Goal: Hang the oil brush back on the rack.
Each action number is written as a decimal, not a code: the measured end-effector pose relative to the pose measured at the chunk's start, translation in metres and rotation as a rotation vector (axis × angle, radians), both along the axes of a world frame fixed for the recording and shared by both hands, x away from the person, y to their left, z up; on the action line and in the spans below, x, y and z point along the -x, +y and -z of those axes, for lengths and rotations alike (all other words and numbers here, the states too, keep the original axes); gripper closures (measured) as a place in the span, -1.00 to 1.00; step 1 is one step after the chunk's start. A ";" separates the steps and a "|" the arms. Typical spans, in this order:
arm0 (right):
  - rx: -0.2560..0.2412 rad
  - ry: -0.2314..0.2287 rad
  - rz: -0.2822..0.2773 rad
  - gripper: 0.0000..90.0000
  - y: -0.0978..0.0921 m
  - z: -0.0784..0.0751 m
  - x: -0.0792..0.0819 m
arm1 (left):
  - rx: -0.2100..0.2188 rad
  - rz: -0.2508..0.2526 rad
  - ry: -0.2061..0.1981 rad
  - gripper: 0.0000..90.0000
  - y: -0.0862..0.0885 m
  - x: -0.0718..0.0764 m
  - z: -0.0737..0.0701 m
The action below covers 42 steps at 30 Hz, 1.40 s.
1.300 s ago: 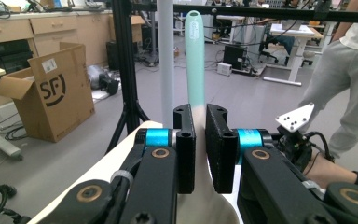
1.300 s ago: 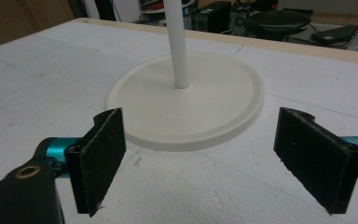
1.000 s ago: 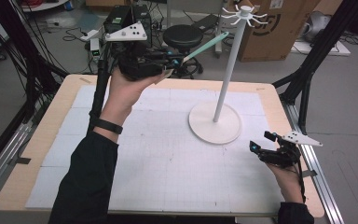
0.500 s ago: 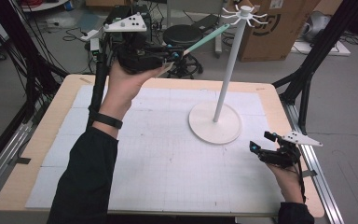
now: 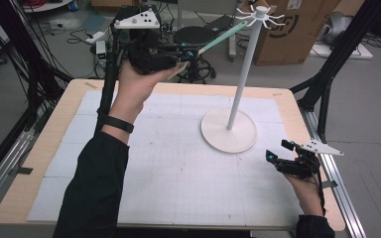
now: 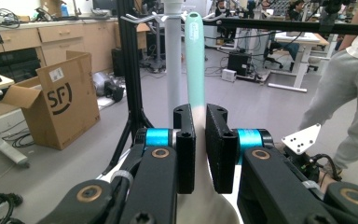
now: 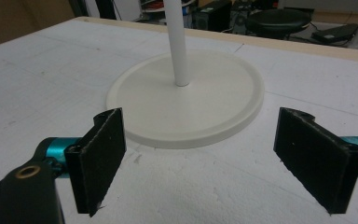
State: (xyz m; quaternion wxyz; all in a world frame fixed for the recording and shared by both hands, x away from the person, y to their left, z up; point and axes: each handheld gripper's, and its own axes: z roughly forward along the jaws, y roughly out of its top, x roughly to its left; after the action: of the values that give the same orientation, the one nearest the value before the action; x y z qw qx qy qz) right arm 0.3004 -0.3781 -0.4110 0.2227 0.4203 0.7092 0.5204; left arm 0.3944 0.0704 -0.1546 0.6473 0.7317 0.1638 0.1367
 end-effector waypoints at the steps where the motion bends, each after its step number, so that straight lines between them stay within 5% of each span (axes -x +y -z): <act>1: 0.000 0.000 0.000 -0.65 0.000 0.000 0.000 | 0.008 0.001 0.005 0.84 -0.001 0.000 0.000; 42: 0.002 -0.001 0.003 -0.65 -0.001 0.001 0.000 | -0.026 -0.010 -0.010 0.84 -0.012 -0.004 0.006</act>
State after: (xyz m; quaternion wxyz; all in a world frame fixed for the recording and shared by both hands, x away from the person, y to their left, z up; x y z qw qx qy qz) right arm 0.3000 -0.3795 -0.4115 0.2242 0.4208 0.7089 0.5198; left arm 0.3989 0.0580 -0.1603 0.6379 0.7386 0.1625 0.1456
